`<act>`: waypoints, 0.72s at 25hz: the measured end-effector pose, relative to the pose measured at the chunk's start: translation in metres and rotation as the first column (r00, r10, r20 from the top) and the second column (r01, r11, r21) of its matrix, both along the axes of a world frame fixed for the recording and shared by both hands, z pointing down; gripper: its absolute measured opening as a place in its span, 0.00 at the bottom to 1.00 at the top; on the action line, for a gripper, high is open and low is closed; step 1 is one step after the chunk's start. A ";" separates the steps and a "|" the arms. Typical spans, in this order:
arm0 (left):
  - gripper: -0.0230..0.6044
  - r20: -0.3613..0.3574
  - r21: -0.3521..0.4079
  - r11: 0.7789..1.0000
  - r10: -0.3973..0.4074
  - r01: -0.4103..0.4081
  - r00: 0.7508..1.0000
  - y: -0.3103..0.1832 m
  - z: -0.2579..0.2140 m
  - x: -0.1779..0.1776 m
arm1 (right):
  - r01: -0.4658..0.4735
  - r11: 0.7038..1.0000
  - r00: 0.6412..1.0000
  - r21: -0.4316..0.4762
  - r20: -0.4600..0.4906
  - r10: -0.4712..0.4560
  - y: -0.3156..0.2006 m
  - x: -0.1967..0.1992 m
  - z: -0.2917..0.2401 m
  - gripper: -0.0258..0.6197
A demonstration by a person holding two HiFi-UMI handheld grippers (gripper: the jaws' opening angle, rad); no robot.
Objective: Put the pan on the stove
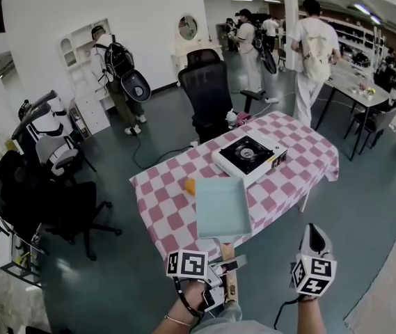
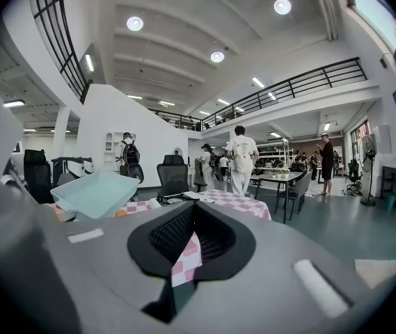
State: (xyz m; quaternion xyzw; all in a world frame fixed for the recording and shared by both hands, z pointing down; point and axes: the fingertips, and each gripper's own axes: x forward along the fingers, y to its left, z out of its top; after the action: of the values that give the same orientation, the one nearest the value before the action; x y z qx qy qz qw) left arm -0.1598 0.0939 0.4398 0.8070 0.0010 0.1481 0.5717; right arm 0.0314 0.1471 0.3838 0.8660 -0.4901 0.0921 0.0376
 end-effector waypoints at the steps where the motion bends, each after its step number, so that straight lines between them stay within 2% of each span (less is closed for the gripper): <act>1: 0.20 0.002 -0.005 1.000 -0.004 0.004 1.000 -0.009 0.000 0.003 | 0.001 1.000 1.000 -0.001 -0.001 -0.001 -0.008 0.004 0.000 0.05; 7: 0.20 0.030 0.015 1.000 -0.021 0.020 0.999 -0.061 0.009 0.015 | -0.003 1.000 1.000 -0.019 -0.012 0.003 -0.052 0.025 0.001 0.05; 11: 0.20 0.000 -0.001 1.000 -0.021 0.021 1.000 -0.086 0.005 0.029 | -0.008 1.000 1.000 -0.030 -0.019 0.007 -0.077 0.041 0.001 0.05; 18: 0.20 -0.001 -0.009 0.999 -0.044 0.044 0.999 -0.128 0.015 0.041 | -0.034 0.997 0.999 -0.064 -0.005 0.034 -0.104 0.060 0.022 0.05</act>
State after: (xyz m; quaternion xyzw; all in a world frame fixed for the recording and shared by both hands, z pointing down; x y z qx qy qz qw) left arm -0.1185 -0.0346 0.4551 0.8044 -0.0159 0.1350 0.5783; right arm 0.0915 0.0430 0.4059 0.8727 -0.4719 0.1069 0.0647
